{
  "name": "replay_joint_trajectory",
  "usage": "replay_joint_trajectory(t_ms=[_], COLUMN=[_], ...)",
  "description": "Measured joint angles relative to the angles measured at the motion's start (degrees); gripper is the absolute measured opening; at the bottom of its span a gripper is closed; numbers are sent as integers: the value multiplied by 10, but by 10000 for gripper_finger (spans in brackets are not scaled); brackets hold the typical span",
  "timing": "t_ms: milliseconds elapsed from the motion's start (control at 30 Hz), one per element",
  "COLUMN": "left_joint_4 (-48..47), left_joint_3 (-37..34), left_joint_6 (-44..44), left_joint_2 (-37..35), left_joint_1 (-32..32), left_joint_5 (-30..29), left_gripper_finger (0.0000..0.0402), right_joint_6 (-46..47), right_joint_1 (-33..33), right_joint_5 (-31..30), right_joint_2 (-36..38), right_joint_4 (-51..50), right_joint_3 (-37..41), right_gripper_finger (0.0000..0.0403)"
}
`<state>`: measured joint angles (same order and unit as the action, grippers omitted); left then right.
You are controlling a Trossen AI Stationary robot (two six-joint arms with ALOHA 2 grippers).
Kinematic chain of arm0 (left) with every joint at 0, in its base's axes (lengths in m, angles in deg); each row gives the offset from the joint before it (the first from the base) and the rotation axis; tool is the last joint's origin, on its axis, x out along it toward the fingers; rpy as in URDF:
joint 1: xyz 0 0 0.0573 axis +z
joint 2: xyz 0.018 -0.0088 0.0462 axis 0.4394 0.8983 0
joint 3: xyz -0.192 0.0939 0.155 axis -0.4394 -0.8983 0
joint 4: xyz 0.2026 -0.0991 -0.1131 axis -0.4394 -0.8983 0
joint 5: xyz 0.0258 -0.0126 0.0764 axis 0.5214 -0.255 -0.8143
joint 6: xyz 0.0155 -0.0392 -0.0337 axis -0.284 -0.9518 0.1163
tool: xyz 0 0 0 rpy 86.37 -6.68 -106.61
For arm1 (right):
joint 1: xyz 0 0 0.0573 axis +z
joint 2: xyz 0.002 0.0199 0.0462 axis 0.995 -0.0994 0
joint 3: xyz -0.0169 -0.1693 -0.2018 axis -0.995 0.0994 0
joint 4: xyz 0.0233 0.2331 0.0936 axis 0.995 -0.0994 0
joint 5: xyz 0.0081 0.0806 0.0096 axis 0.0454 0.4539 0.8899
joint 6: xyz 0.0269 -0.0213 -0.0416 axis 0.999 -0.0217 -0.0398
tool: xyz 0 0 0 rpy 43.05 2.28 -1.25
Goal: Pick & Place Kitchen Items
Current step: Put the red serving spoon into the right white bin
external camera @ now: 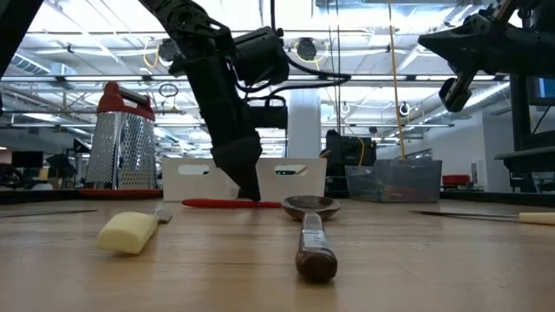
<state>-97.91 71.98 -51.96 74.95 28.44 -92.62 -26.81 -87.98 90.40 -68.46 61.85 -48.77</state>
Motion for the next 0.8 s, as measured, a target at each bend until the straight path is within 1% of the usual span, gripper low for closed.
replay_joint_trajectory(t_ms=[67, 267, 400, 467, 533, 633, 700, 800], left_joint_4=[1, -2, -5, 12, 34, 94, 124, 143], left_joint_3=[0, 0, 0, 1, 1, 2, 2, 2], left_joint_6=[0, 1, 3, 3, 4, 6, 7, 5], left_joint_2=[-4, -33, -32, -30, -29, -29, -29, -24], left_joint_1=[3, 11, 19, 20, 18, 16, 17, 18], left_joint_5=[2, 7, 42, 54, 52, 62, 69, 68], left_gripper_finger=[5, 4, 2, 5, 17, 50, 80, 132], right_joint_6=[0, 4, 4, 4, 4, 4, 4, 4], right_joint_1=[0, 0, 0, 0, 0, 0, 0, 0], right_joint_5=[9, 8, 8, 8, 9, 9, 9, 9], right_joint_2=[0, 0, 0, 0, 0, 0, 0, 0], right_joint_4=[0, 0, 0, 0, 0, 0, 0, 0], right_joint_3=[0, 0, 0, 0, 0, 0, 0, 0], right_gripper_finger=[0, 0, 0, 0, 0, 0, 0, 0])
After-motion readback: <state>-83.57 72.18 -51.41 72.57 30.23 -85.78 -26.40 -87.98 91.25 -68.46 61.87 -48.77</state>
